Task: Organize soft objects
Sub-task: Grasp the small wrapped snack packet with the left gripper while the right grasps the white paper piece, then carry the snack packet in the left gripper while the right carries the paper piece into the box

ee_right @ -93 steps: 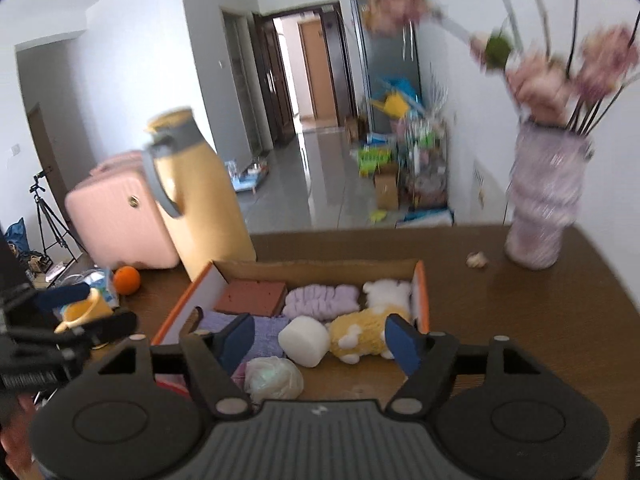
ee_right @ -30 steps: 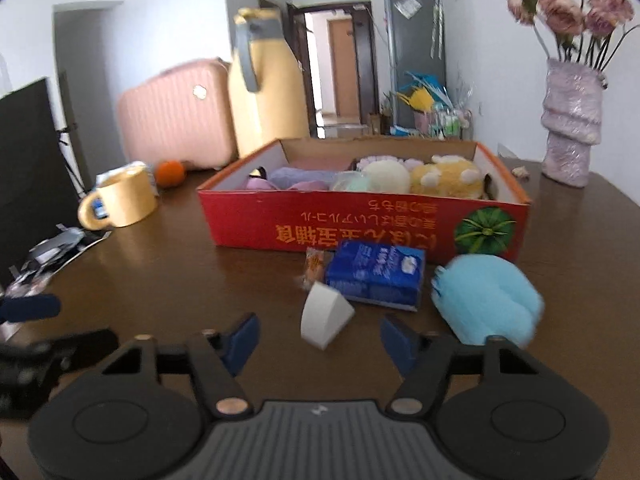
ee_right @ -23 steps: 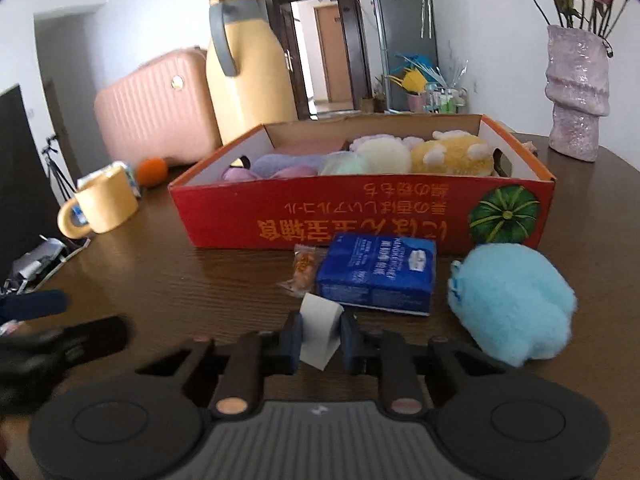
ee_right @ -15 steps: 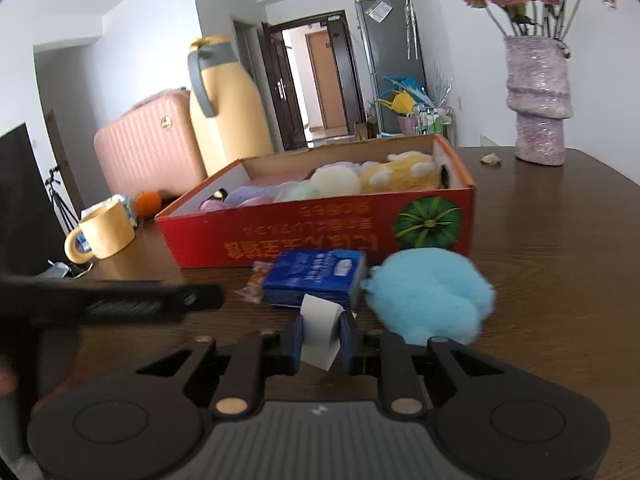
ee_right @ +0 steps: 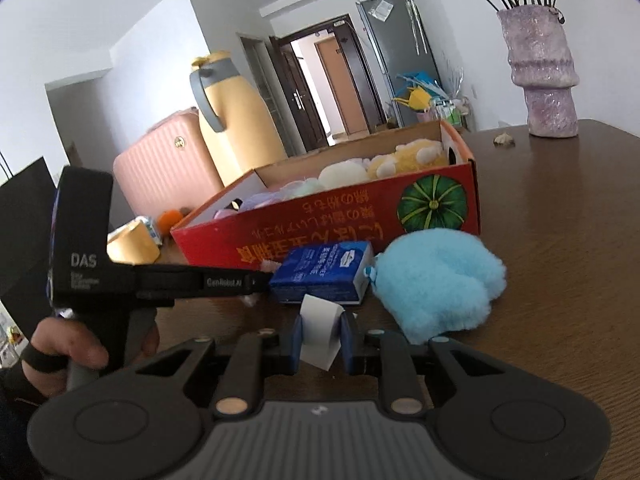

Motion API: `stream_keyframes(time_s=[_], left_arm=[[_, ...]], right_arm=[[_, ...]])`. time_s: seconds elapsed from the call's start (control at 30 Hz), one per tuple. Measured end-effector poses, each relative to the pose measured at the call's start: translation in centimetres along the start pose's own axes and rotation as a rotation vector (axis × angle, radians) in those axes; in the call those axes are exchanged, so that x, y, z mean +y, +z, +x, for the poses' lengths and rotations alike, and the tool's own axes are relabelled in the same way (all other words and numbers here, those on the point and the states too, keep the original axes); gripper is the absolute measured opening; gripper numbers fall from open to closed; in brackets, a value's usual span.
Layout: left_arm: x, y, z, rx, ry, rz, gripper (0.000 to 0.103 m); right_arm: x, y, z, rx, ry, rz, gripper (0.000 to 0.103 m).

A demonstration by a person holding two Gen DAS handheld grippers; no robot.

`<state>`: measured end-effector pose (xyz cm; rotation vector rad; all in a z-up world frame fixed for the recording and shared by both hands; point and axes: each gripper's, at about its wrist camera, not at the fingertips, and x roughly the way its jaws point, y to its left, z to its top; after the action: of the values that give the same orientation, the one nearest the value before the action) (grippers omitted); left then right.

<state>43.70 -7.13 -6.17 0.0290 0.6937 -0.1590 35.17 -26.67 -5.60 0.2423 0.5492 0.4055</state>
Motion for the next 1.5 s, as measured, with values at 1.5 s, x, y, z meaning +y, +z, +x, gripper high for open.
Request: stream_keyframes(time_s=[1.5], left_arm=[[0.3,6.4,-11.4,-0.139,-0.307,-0.113,0.013]], right_arm=[[4.2,5.8,-8.3,-0.107,-0.041,-0.105,0.019]])
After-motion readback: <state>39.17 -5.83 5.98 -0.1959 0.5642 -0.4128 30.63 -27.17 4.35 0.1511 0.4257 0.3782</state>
